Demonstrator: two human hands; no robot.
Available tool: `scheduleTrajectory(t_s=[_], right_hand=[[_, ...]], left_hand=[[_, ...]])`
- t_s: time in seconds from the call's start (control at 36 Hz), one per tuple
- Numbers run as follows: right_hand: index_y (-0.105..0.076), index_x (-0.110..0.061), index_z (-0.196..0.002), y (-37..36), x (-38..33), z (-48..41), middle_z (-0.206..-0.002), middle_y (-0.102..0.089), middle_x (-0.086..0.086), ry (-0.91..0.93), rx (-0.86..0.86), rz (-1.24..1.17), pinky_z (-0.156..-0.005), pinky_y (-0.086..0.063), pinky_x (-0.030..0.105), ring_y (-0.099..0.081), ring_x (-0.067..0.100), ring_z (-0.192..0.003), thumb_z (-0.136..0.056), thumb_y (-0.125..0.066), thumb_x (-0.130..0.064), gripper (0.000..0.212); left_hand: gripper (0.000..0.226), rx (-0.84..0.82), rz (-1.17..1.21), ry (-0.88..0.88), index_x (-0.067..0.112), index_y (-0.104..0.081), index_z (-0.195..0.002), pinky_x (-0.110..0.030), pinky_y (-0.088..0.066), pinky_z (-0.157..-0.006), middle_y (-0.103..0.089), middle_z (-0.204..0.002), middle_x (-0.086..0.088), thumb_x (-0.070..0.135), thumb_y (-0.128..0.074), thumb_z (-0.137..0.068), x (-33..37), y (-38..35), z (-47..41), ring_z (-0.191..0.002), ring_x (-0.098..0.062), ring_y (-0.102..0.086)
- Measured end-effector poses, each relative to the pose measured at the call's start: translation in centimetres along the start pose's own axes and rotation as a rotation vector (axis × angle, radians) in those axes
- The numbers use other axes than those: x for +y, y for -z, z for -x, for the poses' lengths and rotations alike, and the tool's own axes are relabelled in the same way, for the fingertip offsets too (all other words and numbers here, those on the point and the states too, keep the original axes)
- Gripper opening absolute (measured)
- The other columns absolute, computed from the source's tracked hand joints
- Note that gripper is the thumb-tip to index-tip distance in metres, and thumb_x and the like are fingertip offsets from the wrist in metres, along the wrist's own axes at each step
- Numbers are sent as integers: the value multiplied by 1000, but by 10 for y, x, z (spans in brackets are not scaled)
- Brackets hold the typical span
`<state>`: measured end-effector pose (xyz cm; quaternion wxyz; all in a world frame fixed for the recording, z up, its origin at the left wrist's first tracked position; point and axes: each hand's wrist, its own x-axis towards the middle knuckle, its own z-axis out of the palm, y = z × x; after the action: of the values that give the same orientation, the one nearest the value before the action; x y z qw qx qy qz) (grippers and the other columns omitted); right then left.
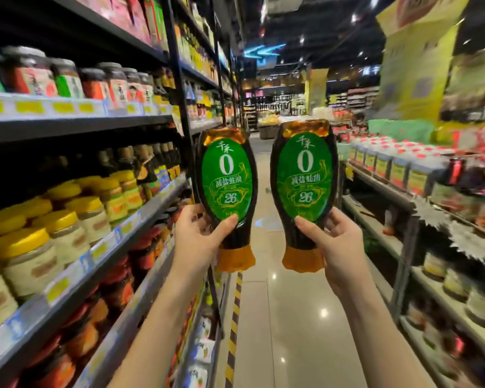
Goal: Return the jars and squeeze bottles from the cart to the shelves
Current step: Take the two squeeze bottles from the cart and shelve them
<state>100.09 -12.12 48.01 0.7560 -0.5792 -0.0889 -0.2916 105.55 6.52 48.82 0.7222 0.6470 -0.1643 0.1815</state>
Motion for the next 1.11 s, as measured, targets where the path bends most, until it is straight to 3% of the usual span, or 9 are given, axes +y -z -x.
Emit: scheduleTrajectory(t_s=[0.11,0.19,0.33,0.42,0.5,0.58,0.72,0.97,1.11], right_hand=[[-63,-26,-91,12,22,-40,-81,-73,-18,12,-5,29,-61,-49,7,-68,-4,-80,-72,-71,-8,28],[-63,-27,-89,24,43,-75,-82,-73,-18,18,-28,40,-63,-50,8,-68,-3,-81,-73,-71,-8,27],[-65,-26,-89,46,74,-146,-83,-74,-15,-2,-61,49,-64,-51,10,-68,-2,-81,-73,-71,-6,27],[-65,-25,-88,58,90,-194,-80,-74,-14,-17,-93,44,-63,-51,9,-68,-2,-78,-74,-69,-1,28],[-65,-26,-86,66,110,-237,-80,-74,-17,-21,-129,47,-65,-50,9,-68,-3,-79,-75,-69,-1,27],[-65,-25,-88,67,133,-273,-80,-73,-18,-41,-155,29,-66,-51,9,-68,-4,-80,-74,-69,-4,25],[-68,-21,-89,59,182,-329,-90,-75,-5,-117,-181,-33,-80,-56,23,-69,11,-89,-62,-72,-17,28],[-69,-16,-92,19,281,-432,-94,-74,3,-207,-240,-89,-87,-55,34,-69,18,-90,-60,-73,-16,32],[-69,-15,-93,-10,324,-492,-96,-74,4,-247,-295,-123,-88,-54,36,-69,19,-91,-60,-73,-15,33]], left_hand=[[40,-45,36,11,5,-51,-108,-16,-54,-66,-69,-102,-5,5,-72,-73,-28,-24,-34,-90,-10,-68],[41,-55,39,3,9,-52,-104,-16,-54,-67,-69,-100,-1,11,-73,-69,-52,-43,-63,-88,-7,-69],[48,-27,17,4,7,-52,-110,-23,-56,-73,-70,-101,-2,14,-75,-68,-89,-83,-117,-93,-13,-69],[55,10,-28,30,12,-52,-107,-38,-57,-83,-69,-108,-9,27,-77,-60,-108,-105,-153,-100,-23,-67],[49,34,-38,43,14,-52,-108,-43,-56,-86,-69,-109,-10,23,-77,-66,-127,-121,-183,-101,-23,-67],[48,80,-36,63,11,-52,-110,-38,-58,-81,-71,-104,-6,18,-75,-69,-144,-130,-209,-96,-20,-69],[37,155,-68,56,8,-53,-107,-17,-55,-66,-72,-88,5,6,-71,-74,-177,-128,-256,-83,-5,-70],[39,256,-189,30,4,-47,-108,-14,-54,-64,-68,-93,0,1,-70,-76,-245,-98,-359,-77,-2,-69],[38,284,-229,34,11,-49,-104,-19,-57,-71,-68,-95,0,4,-72,-74,-276,-80,-425,-87,-13,-68]])
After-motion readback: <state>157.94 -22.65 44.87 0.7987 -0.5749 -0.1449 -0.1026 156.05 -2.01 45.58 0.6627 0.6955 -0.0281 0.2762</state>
